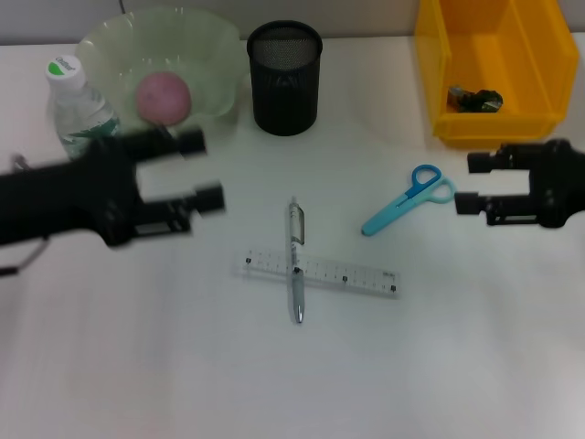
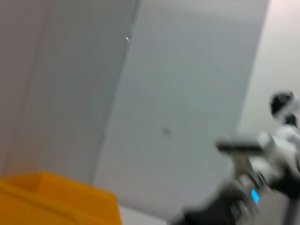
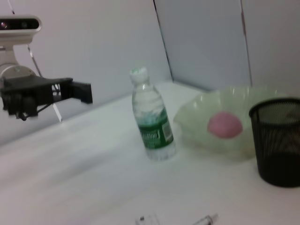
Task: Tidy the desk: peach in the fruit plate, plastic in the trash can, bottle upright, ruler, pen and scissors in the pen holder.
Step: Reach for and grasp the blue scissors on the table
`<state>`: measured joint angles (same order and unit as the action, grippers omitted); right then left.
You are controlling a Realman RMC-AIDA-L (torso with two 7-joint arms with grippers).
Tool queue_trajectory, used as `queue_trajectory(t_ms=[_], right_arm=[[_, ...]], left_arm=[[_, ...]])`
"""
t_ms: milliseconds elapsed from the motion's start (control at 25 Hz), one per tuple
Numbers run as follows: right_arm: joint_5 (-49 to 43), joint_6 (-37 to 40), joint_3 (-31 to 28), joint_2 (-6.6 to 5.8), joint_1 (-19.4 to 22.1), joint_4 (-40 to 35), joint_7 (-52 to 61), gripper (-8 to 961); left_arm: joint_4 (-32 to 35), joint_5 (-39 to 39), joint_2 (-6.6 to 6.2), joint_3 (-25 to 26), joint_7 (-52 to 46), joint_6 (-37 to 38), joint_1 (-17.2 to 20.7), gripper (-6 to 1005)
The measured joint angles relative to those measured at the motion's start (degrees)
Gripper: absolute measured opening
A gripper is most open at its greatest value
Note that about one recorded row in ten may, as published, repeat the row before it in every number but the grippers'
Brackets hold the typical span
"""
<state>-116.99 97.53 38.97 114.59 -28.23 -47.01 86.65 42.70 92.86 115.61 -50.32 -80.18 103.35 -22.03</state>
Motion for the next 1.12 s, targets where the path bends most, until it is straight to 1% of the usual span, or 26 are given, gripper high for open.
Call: queue_trajectory(t_ms=[40, 80, 120, 160, 200, 280, 400, 520, 560, 640, 720, 760, 920, 1120], right_arm=[[-0.7, 0.4, 0.9, -0.69, -1.0, -0.9, 2.1, 722], [-1.5, 0.7, 1.4, -1.14, -1.7, -1.4, 3.5, 722], [-3.1, 1.1, 1.9, -1.83, -3.2, -1.7, 5.1, 722], [-5.3, 1.7, 2.1, -2.35, -4.7, -2.0, 6.3, 722], [-7.7, 2.1, 2.2, -2.81, -6.5, -2.1, 7.2, 722], [-13.1, 2.6, 2.2, -3.32, -10.2, -2.2, 8.3, 722], [-20.2, 2.6, 2.8, -3.29, -14.8, -2.2, 8.7, 722], [-25.0, 1.2, 5.9, -2.77, -18.1, -2.2, 8.8, 722], [-26.4, 0.3, 7.4, -2.53, -19.1, -2.2, 8.9, 722], [-29.1, -2.3, 10.9, -1.9, -20.5, -2.1, 9.0, 723], [-30.7, -4.6, 14.0, -1.24, -21.6, -1.9, 9.0, 723], [-31.3, -5.9, 15.7, -0.92, -22.0, -1.8, 9.0, 723], [-32.3, -10.7, 21.5, 0.28, -22.8, -1.1, 8.8, 723], [-32.6, -16.2, 26.5, 2.41, -22.9, 0.1, 7.8, 723]], left_arm=[[-1.2, 1.3, 0.08, -0.4, 0.8, -0.1, -0.5, 793], [-2.4, 2.5, 0.15, -0.6, 1.6, -0.2, -1.0, 793], [-2.4, 2.5, 0.15, -0.6, 1.6, -0.2, -1.0, 793], [-5.0, 4.2, 0.27, -0.6, 2.9, -0.8, -1.9, 793], [-6.1, 4.7, 0.3, -0.4, 3.5, -1.1, -2.2, 793], [-7.3, 5.2, 0.34, -0.3, 4.2, -1.5, -2.5, 793], [-7.3, 5.2, 0.34, -0.3, 4.2, -1.5, -2.5, 793], [-7.7, 5.2, 0.34, -0.3, 4.3, -1.5, -2.5, 793], [-7.8, 5.3, 0.74, 0.0, 4.4, -1.9, -1.9, 793], [-7.8, 5.3, 0.74, 0.0, 4.4, -1.9, -1.9, 793], [-7.8, 5.2, 1.2, 0.5, 4.4, -3.0, -1.6, 793], [-7.9, 5.1, 1.45, 0.7, 4.3, -3.5, -1.4, 793], [-8.3, 5.1, 1.71, 0.9, 4.2, -4.3, -1.2, 793], [-8.6, 5.1, 1.81, 0.9, 4.2, -4.6, -1.2, 793]])
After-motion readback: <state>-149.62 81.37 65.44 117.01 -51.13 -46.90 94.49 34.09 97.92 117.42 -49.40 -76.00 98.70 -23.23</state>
